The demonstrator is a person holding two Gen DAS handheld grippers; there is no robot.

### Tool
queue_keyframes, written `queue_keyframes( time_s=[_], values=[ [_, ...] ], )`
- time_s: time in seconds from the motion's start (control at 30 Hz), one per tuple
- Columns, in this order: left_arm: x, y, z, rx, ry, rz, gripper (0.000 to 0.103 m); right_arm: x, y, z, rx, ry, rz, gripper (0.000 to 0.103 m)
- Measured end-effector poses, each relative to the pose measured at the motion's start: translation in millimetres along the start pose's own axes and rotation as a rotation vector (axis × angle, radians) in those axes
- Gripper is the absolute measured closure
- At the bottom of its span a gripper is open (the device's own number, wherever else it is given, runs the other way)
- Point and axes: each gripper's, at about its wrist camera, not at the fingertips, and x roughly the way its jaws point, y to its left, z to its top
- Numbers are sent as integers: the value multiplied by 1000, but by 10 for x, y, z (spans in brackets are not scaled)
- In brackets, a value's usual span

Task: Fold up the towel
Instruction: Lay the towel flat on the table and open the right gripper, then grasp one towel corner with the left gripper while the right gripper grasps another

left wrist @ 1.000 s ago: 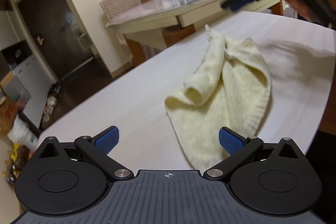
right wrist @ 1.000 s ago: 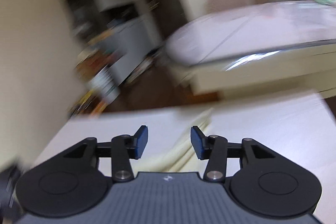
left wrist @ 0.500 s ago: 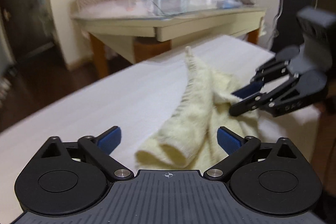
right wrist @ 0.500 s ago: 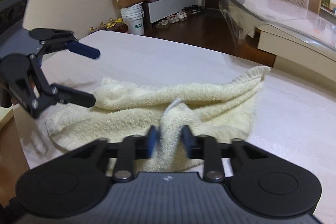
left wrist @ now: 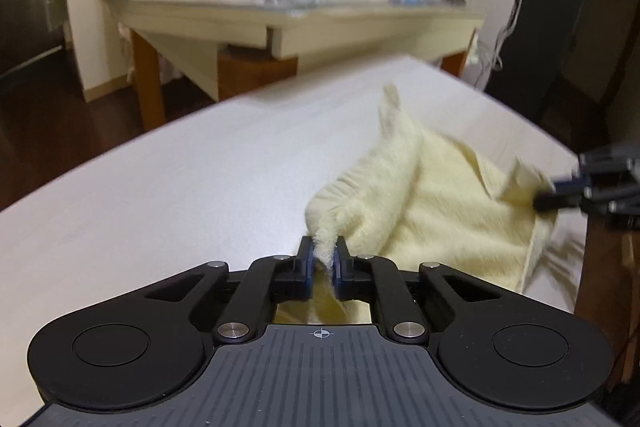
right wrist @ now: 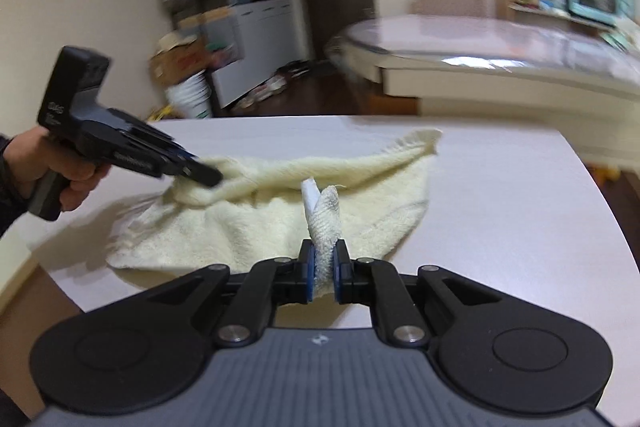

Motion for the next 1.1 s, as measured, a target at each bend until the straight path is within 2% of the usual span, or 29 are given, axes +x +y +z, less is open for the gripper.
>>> queue_keyframes(
  time_s=[0.13,0.2,0.33,0.5,0.53,0.57,0.6,0.67,0.83,0.93,1.0,1.1],
  values=[
    [9,135,85,-42,-20,54,94,-50,-152,-146,108,5,1,90],
    [33,244,137,-70,-23,91,94,-83,-218,-189,149,5,-4,85],
    [91,420,227,-68,-11,177,94,-134,-265,-195,161,9,-10,81],
    [208,565,280,-59,10,232,94,-189,-298,-165,161,5,-14,76],
    [229,580,280,-57,13,244,91,-199,-302,-167,164,5,-13,75],
    [230,594,272,-62,14,249,83,-205,-310,-166,168,5,-12,72],
    [221,618,259,-73,14,255,64,-211,-319,-164,173,6,-12,67],
    [158,636,227,-81,0,269,40,-238,-330,-174,175,1,-18,63],
    [-131,613,114,-68,-38,295,36,-348,-337,-184,131,-25,-54,59],
    [-324,511,-11,-44,-45,293,31,-364,-285,-174,28,-27,-89,56],
    [-434,403,-104,-12,-43,279,30,-393,-166,-168,-89,-45,-120,55],
    [-554,240,-237,33,-27,240,28,-443,69,-167,-251,-79,-98,52]
  ],
)
